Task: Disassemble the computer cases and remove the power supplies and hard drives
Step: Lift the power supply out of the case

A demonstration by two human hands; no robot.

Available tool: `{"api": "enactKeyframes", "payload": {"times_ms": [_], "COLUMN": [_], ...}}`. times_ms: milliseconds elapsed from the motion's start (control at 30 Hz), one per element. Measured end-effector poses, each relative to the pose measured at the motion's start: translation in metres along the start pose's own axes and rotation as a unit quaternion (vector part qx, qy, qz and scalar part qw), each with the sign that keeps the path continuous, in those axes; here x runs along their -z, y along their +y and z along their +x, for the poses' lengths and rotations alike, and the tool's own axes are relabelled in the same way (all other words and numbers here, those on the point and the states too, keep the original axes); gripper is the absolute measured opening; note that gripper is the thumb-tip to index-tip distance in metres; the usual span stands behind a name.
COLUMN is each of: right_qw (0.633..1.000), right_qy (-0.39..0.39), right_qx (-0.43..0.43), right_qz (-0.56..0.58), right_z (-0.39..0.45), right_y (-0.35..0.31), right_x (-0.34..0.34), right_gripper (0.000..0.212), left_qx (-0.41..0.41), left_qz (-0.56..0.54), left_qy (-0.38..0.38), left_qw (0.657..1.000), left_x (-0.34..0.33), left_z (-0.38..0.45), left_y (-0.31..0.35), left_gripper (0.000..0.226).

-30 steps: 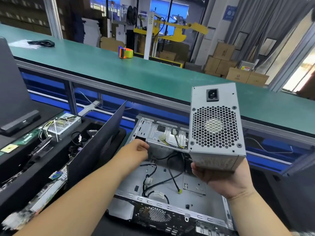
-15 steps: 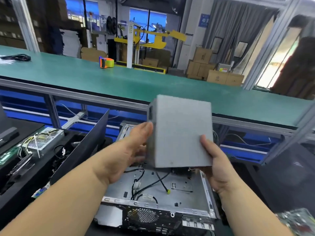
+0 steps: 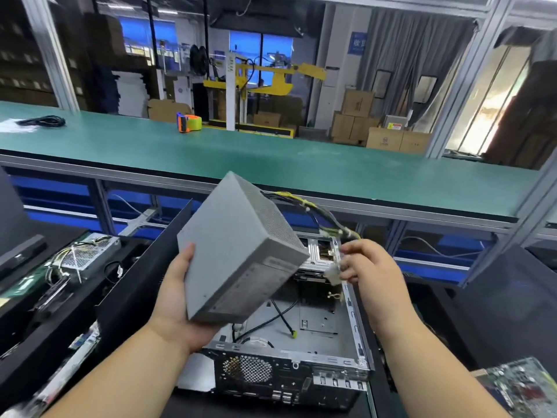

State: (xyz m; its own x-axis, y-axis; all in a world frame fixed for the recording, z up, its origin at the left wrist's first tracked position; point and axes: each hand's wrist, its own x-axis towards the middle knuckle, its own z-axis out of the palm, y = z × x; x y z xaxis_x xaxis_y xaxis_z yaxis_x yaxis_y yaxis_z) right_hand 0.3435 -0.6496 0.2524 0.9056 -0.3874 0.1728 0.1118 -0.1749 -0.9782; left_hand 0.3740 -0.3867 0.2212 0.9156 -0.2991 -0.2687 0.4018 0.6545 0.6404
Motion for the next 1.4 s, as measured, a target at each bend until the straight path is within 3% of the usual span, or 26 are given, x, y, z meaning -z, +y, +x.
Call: {"api": "enactKeyframes", "payload": {"times_ms": [133,200,267,333,400,467,500,600,733,767,833,933,1067,1133,1200,1267,1400], "right_qw": [0.992,0.988,0.982,0.977,0.963,0.960,0.974,0.996,0.979,0.976,0.982,0.985,0.983,0.978,0.981,0.983,0.956], "right_qy": [0.082,0.103,0.105,0.081,0.048,0.010,-0.012,-0.043,-0.105,-0.107,-0.114,-0.134,-0.131,-0.108,-0.094,-0.116,-0.177], "right_qx": [0.035,0.052,0.077,0.118,0.170,0.186,0.150,0.053,-0.029,-0.039,-0.060,-0.102,-0.081,-0.072,-0.084,-0.120,-0.228], "right_qz": [-0.089,-0.106,-0.137,-0.160,-0.204,-0.207,-0.167,-0.051,0.171,0.183,0.137,0.041,-0.102,-0.161,-0.147,-0.081,0.048], "right_z": [0.007,0.009,0.010,0.010,0.015,0.021,0.020,0.014,0.014,0.015,0.019,0.022,0.018,0.020,0.024,0.025,0.034], "right_y": [0.013,0.013,0.011,0.005,0.002,0.004,0.003,0.010,0.011,0.010,0.010,0.005,-0.004,-0.008,-0.010,-0.012,-0.009], "right_x": [0.005,0.006,0.007,0.008,0.009,0.010,0.011,0.015,0.023,0.028,0.040,0.060,0.086,0.101,0.119,0.137,0.176], "right_gripper": [0.035,0.061,0.088,0.097,0.082,0.035,0.013,0.038,0.027,0.026,0.029,0.057,0.064,0.068,0.064,0.054,0.076], "left_qx": [0.014,0.010,0.010,0.016,0.018,0.016,0.013,-0.008,-0.031,-0.033,-0.036,-0.047,-0.043,-0.035,-0.024,-0.001,0.039], "left_qz": [-0.006,-0.015,-0.016,-0.009,-0.007,-0.009,-0.009,-0.017,-0.024,-0.024,-0.021,0.002,0.065,0.082,0.094,0.108,0.122], "left_qy": [0.006,0.012,0.014,0.018,0.023,0.025,0.028,0.037,0.047,0.050,0.054,0.050,0.067,0.079,0.069,0.054,-0.019], "left_qw": [1.000,1.000,1.000,1.000,1.000,1.000,0.999,0.999,0.998,0.998,0.998,0.998,0.995,0.993,0.993,0.993,0.992], "left_x": [0.002,0.002,0.002,0.003,0.004,0.004,0.004,0.002,-0.007,-0.010,-0.017,-0.032,-0.058,-0.069,-0.080,-0.090,-0.111], "left_z": [-0.008,-0.015,-0.020,-0.023,-0.026,-0.027,-0.028,-0.027,-0.024,-0.023,-0.019,-0.013,-0.003,0.002,0.010,0.016,0.023], "left_y": [0.003,0.005,0.005,0.004,0.000,-0.006,-0.009,-0.019,-0.031,-0.035,-0.044,-0.059,-0.081,-0.092,-0.103,-0.113,-0.129], "left_gripper": [0.068,0.069,0.070,0.072,0.072,0.070,0.070,0.063,0.052,0.051,0.049,0.051,0.033,0.044,0.057,0.055,0.059]}}
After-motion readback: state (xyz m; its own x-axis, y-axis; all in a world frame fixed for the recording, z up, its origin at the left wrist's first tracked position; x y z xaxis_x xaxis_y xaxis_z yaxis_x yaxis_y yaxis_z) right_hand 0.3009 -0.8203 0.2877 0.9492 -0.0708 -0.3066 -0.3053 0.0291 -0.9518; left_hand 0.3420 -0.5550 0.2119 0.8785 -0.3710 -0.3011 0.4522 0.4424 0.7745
